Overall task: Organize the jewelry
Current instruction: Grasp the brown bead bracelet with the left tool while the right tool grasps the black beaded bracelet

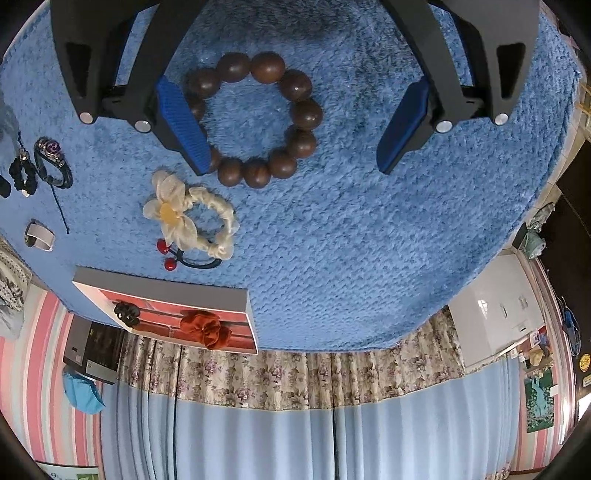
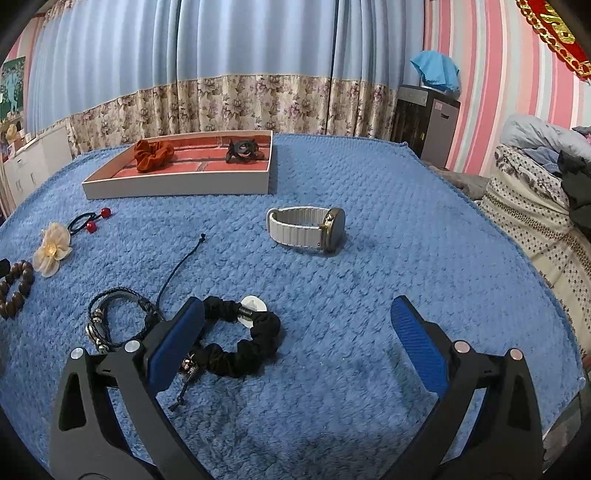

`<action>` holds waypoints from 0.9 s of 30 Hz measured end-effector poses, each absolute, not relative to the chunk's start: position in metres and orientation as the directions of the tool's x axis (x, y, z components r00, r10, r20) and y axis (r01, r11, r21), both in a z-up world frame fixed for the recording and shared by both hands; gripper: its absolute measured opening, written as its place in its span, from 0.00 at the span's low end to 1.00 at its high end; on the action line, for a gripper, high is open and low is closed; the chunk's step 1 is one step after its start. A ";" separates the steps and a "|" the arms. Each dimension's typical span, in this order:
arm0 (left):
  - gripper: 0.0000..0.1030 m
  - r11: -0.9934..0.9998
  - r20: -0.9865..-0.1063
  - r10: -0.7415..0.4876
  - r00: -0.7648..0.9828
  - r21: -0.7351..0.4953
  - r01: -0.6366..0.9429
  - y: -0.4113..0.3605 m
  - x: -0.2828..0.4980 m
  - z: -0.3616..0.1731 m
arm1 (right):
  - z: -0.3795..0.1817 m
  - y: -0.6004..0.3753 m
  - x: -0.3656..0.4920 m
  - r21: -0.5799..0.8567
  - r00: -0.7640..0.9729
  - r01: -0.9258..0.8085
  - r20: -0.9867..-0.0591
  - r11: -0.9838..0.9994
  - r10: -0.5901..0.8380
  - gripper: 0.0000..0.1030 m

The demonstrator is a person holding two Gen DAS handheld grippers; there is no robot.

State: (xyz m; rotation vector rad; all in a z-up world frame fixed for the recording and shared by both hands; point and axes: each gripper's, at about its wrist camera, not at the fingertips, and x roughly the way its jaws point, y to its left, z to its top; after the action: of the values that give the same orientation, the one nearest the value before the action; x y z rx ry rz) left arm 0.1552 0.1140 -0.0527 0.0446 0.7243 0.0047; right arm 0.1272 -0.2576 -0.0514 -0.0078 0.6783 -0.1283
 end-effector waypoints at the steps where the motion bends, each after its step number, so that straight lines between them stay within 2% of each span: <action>1: 0.87 0.999 -0.665 0.018 0.747 0.043 0.015 0.113 0.155 -0.053 | -0.052 -0.257 0.128 -0.049 0.768 0.114 -0.630 0.992 -0.119 0.93; 10: 0.86 1.000 -0.687 -0.003 0.726 0.017 0.021 0.117 0.160 -0.056 | -0.060 -0.255 0.134 -0.064 0.740 0.105 -0.662 0.992 -0.121 0.89; 16: 0.85 1.000 -0.708 -0.020 0.706 -0.018 0.011 0.126 0.163 -0.060 | -0.066 -0.253 0.140 -0.077 0.713 0.098 -0.690 0.992 -0.124 0.83; 18: 0.76 0.999 -0.715 -0.032 0.698 -0.028 0.017 0.126 0.165 -0.061 | -0.069 -0.253 0.142 -0.078 0.699 0.096 -0.705 0.992 -0.123 0.78; 19: 0.69 0.999 -0.720 -0.038 0.692 -0.030 0.023 0.126 0.165 -0.062 | -0.070 -0.253 0.144 -0.077 0.691 0.094 -0.712 0.993 -0.121 0.76; 21: 0.57 0.999 -0.736 -0.043 0.676 -0.027 0.034 0.123 0.169 -0.065 | -0.073 -0.254 0.146 -0.071 0.680 0.090 -0.724 0.993 -0.113 0.67; 24: 0.49 0.998 -0.749 -0.053 0.661 -0.030 0.046 0.122 0.170 -0.068 | -0.077 -0.254 0.150 -0.059 0.662 0.074 -0.744 0.996 -0.093 0.55; 27: 0.41 0.998 -0.760 -0.059 0.647 -0.035 0.050 0.122 0.173 -0.070 | -0.079 -0.252 0.150 -0.061 0.658 0.061 -0.748 0.996 -0.086 0.49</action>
State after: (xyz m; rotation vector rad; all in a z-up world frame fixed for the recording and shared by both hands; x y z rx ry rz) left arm 0.1729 0.1224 -0.0705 -0.0115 0.8651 -0.0618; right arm 0.1502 -0.2524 -0.0788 -0.0309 0.8487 -0.0833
